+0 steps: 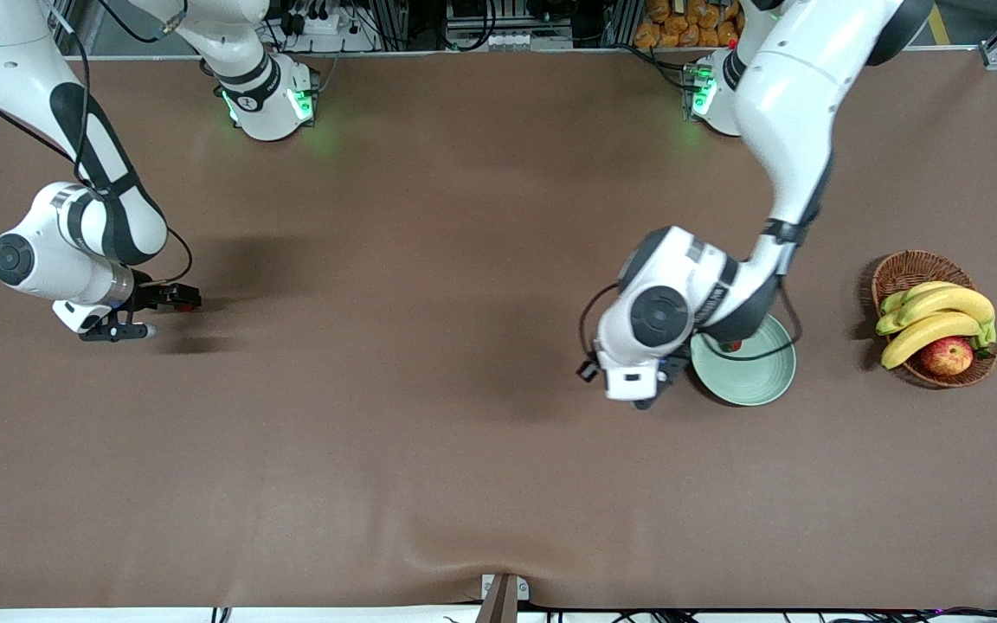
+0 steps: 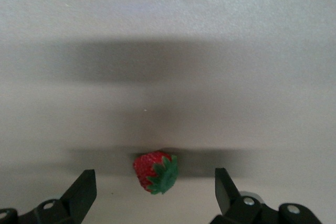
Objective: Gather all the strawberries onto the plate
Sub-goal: 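Grasp the strawberry with the left gripper while the right gripper reaches another, then drop the strawberry on the plate while the right gripper grasps the last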
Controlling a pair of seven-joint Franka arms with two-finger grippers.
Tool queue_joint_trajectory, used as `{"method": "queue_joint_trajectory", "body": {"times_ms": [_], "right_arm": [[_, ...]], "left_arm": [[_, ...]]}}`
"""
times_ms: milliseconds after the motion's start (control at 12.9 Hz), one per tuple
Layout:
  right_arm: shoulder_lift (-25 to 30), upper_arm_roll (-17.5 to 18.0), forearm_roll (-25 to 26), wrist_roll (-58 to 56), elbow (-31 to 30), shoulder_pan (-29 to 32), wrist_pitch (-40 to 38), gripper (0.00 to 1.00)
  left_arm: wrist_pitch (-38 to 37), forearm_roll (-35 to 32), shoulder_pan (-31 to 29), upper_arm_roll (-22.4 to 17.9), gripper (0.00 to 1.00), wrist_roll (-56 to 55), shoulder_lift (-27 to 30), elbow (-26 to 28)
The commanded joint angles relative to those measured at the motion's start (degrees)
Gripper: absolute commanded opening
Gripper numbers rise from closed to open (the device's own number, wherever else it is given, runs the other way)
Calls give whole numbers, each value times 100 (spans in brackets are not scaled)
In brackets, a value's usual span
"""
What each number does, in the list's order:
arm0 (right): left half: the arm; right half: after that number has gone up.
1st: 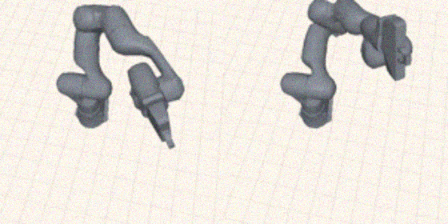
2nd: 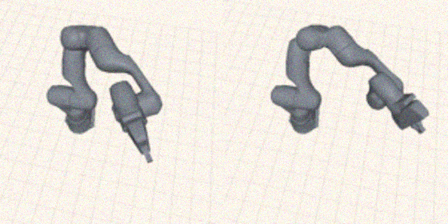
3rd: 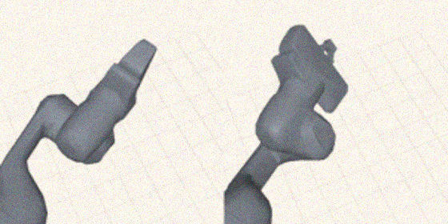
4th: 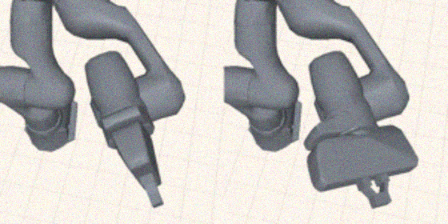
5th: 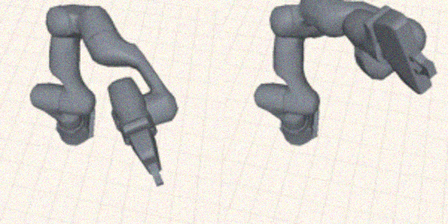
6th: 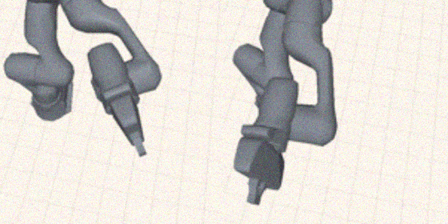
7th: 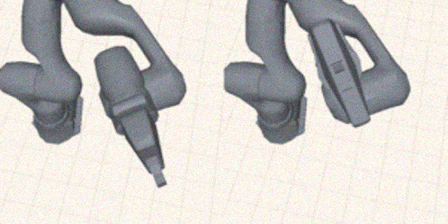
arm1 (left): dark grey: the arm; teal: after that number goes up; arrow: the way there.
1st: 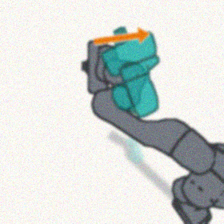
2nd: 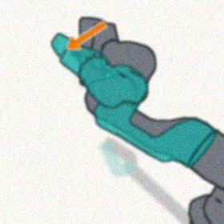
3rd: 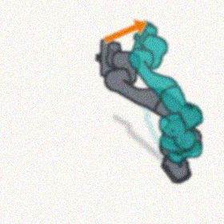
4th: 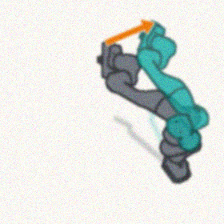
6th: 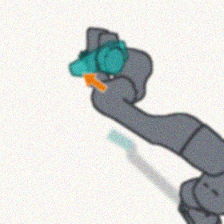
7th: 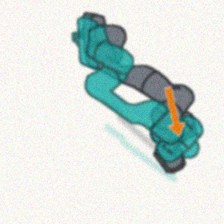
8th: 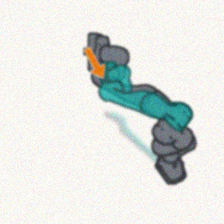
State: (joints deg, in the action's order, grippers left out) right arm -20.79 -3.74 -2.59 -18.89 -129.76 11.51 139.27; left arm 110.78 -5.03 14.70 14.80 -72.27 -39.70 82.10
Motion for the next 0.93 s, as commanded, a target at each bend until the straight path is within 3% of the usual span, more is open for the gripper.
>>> {"method": "queue_joint_trajectory", "body": {"times_ms": [0, 155, 310, 465, 542, 620, 697, 852], "right_arm": [[5, 111, -162, -27, -94, 150, 21, 100], [-47, 111, -285, -27, -94, 133, 21, 94], [-109, 111, -312, -27, -68, 132, 56, 87], [-136, 111, -312, -27, -50, 141, 74, 80], [-136, 119, -312, -27, -41, 141, 74, 78], [-136, 120, -321, -27, -41, 133, 74, 76], [-144, 120, -399, -27, -32, 124, 74, 72], [-144, 111, -505, -27, -32, 89, 74, 52]], "left_arm": [[-328, -305, -493, 49, 0, 887, 427, 595], [-328, -733, -757, 49, 0, 1293, 516, 991], [-276, -1392, -959, 58, 7, 1295, 560, 1369], [-145, -1562, -1241, 111, 16, 1408, 560, 1581], [-135, -1571, -1294, 111, 33, 1522, 551, 1590], [-100, -1580, -1390, 111, 74, 1567, 551, 1581], [-83, -1580, -1417, 111, 100, 1663, 569, 1555], [-91, -1554, -1400, 128, 100, 1708, 735, 1546]]}}
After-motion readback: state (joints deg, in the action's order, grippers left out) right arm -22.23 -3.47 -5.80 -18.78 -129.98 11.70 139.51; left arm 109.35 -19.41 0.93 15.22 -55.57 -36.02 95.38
